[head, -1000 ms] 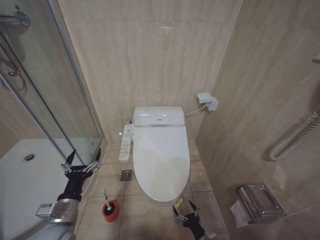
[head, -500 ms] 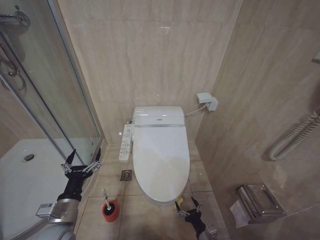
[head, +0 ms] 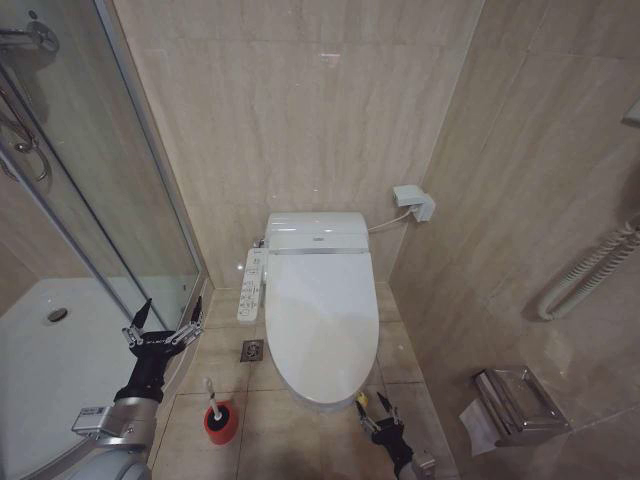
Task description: Open the toilet lid, clean the toilet bowl with a toilet brush, close the toilet lid, and flush.
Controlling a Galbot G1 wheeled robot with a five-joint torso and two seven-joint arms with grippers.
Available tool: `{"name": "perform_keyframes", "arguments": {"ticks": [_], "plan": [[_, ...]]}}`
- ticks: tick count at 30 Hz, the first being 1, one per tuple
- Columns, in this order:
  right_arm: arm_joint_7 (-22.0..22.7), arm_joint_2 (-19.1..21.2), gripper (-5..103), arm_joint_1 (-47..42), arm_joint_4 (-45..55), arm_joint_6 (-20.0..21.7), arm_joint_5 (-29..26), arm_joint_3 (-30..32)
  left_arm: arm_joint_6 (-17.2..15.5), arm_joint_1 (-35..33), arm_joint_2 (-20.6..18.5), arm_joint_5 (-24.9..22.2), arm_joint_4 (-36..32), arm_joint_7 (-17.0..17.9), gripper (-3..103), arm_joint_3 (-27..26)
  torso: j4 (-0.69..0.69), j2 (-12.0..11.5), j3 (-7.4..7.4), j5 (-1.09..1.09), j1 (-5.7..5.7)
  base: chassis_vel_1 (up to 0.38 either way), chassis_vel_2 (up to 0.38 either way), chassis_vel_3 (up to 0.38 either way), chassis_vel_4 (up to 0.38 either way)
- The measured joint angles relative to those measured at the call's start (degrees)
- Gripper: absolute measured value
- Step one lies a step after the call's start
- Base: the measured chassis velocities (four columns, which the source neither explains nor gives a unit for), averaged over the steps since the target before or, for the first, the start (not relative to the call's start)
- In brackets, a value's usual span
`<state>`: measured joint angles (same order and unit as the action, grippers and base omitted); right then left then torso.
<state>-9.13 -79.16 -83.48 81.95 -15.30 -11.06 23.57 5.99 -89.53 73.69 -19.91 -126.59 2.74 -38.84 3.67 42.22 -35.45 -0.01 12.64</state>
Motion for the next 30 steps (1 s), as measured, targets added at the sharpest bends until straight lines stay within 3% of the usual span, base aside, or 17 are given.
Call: {"name": "perform_keyframes", "arguments": {"ticks": [2, 3, 10, 11, 16, 17, 30], "plan": [[-0.08, -0.02, 76, 0.01, -0.01, -0.35, -0.01, -0.11, 0.00, 0.00, 0.00, 0.00, 0.00, 0.00, 100, 0.00, -0.01, 0.00, 0.00, 0.01, 0.00, 0.000, 0.000, 0.000, 0.000], [-0.09, -0.03, 49, 0.01, 0.00, -0.45, -0.02, -0.12, 0.00, 0.00, 0.00, 0.00, 0.00, 0.00, 100, 0.00, -0.01, 0.00, 0.00, 0.01, 0.00, 0.000, 0.000, 0.000, 0.000], [0.24, 0.06, 49, -0.18, -0.02, -0.93, -0.53, -0.07, 0.00, 0.00, 0.00, 0.00, 0.00, 0.00, 100, 0.00, -0.03, 0.00, 0.00, 0.02, 0.00, 0.000, 0.000, 0.000, 0.000], [0.37, 0.10, 21, -0.23, -0.02, -0.98, -0.72, 0.00, 0.00, 0.00, 0.00, 0.00, 0.00, 0.00, 100, 0.00, -0.02, 0.00, 0.00, 0.02, 0.00, 0.000, 0.000, 0.000, 0.000], [1.17, 0.32, 21, -0.45, 0.03, -1.00, -1.44, 0.36, 0.00, 0.00, 0.00, 0.00, 0.00, 0.00, 100, 0.00, -0.01, 0.00, 0.00, 0.02, 0.00, 0.000, 0.000, 0.000, 0.000], [1.19, 0.37, 1, -0.51, 0.04, -1.15, -1.68, 0.54, 0.00, 0.00, 0.00, 0.00, 0.00, 0.00, 100, 0.00, -0.01, 0.00, 0.00, 0.02, 0.00, 0.000, 0.000, 0.000, 0.000], [1.80, 1.61, 0, -2.02, 4.85, -1.62, -5.58, 2.46, 0.00, 0.00, 0.00, 0.00, 0.00, 0.00, 100, 0.00, -0.01, 0.00, 0.00, 0.02, 0.00, 0.000, 0.000, 0.000, 0.000]]}}
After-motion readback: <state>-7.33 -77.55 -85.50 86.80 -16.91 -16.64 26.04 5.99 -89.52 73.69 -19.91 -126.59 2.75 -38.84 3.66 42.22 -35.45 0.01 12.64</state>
